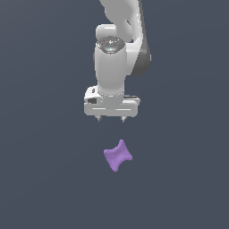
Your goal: Pick up the object and move it to a goal position.
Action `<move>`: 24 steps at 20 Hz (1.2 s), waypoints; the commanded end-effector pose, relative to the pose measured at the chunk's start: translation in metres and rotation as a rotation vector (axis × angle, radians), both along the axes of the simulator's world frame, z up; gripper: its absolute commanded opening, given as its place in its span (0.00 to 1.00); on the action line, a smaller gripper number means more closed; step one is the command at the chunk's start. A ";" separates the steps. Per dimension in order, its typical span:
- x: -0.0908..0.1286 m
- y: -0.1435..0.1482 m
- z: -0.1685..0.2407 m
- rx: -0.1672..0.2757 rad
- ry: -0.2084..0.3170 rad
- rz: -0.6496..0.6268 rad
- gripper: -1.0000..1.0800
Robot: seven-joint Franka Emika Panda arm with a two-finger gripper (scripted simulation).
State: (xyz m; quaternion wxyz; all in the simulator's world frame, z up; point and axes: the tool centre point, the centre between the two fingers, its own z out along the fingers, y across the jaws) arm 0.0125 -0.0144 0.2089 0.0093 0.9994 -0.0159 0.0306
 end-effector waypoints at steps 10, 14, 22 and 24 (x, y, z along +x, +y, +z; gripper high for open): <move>-0.004 0.032 -0.002 -0.015 0.012 0.066 0.96; -0.004 0.031 -0.002 -0.014 0.011 0.066 0.96; 0.000 0.031 -0.005 -0.011 0.013 0.036 0.96; 0.002 0.031 -0.007 -0.008 0.014 0.014 0.96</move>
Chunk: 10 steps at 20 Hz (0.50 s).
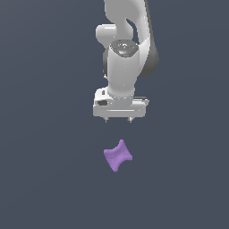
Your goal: Pick up the object and move it to a goal position.
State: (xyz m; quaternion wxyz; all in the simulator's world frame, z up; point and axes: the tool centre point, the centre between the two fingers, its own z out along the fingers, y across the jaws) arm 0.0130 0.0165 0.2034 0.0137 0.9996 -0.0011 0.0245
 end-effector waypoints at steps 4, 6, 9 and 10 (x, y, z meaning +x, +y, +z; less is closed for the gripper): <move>0.008 0.000 -0.008 0.009 0.003 -0.074 0.96; 0.012 -0.001 -0.012 0.013 0.005 -0.112 0.96; 0.019 -0.001 -0.020 0.020 0.007 -0.179 0.96; 0.021 -0.001 -0.023 0.022 0.008 -0.204 0.96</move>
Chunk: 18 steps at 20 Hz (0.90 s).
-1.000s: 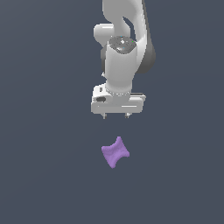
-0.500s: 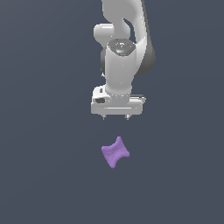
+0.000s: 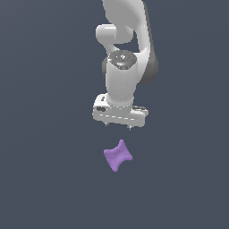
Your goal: Pick up the object and move it to a goal position.
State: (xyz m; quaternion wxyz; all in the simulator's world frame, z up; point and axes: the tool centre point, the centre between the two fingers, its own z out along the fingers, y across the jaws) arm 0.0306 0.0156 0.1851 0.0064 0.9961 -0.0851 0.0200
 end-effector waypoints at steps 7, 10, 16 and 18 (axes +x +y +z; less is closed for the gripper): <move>0.023 -0.001 -0.029 0.019 0.011 -0.237 0.96; 0.031 -0.001 -0.040 0.023 0.015 -0.324 0.96; 0.045 -0.001 -0.063 0.030 0.022 -0.497 0.96; 0.050 -0.001 -0.071 0.031 0.024 -0.554 0.96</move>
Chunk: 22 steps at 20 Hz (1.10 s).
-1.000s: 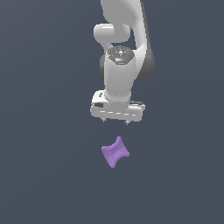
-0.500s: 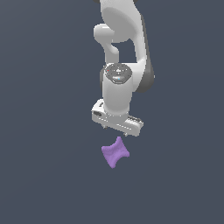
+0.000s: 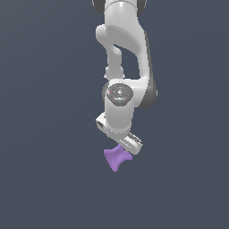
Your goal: Pick up the object and move it to a goal position.
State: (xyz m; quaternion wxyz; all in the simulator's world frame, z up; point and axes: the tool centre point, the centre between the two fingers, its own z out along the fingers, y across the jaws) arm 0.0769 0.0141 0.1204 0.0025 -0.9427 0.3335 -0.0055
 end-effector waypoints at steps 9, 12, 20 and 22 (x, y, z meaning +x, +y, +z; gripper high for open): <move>0.017 0.001 -0.033 0.002 0.010 -0.231 0.96; 0.020 0.001 -0.039 0.001 0.011 -0.267 0.96; 0.021 0.001 -0.044 0.001 0.013 -0.297 0.96; 0.021 0.001 -0.045 0.001 0.013 -0.297 0.96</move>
